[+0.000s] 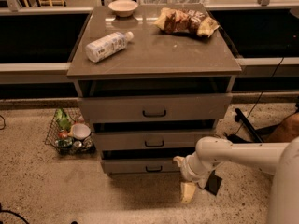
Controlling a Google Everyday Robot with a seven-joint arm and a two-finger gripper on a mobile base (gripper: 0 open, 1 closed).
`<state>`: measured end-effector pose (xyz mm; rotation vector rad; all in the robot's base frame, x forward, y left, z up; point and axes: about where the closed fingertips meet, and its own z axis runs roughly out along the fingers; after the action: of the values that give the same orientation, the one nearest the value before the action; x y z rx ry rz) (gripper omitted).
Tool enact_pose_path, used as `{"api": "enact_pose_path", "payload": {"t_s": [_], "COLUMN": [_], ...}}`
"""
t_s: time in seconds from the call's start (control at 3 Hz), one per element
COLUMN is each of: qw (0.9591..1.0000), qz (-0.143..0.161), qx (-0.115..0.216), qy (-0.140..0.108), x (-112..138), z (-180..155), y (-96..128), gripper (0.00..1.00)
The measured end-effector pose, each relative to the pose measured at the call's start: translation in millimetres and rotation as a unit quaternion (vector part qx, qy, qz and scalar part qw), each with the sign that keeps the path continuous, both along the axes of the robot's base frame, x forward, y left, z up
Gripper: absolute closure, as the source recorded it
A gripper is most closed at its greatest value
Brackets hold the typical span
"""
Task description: Open bottom drawer
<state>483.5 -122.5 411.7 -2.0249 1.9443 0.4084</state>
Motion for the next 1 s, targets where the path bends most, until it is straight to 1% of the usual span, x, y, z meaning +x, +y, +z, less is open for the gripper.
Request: {"api": "enact_pose_path", "payload": {"t_s": [0.33, 0.67, 1.0], "qw": [0.999, 0.999, 0.9993], "qz": [-0.024, -0.028, -0.021], "qx": [0.038, 0.034, 0.032], "qy": [0.001, -0.001, -0.003], "x": [7.2, 8.7, 17.2], "z": [-40.4, -50.7, -83.9], "y": [8.7, 8.6, -4.5], "gripper": [0.0, 0.0, 0.0]}}
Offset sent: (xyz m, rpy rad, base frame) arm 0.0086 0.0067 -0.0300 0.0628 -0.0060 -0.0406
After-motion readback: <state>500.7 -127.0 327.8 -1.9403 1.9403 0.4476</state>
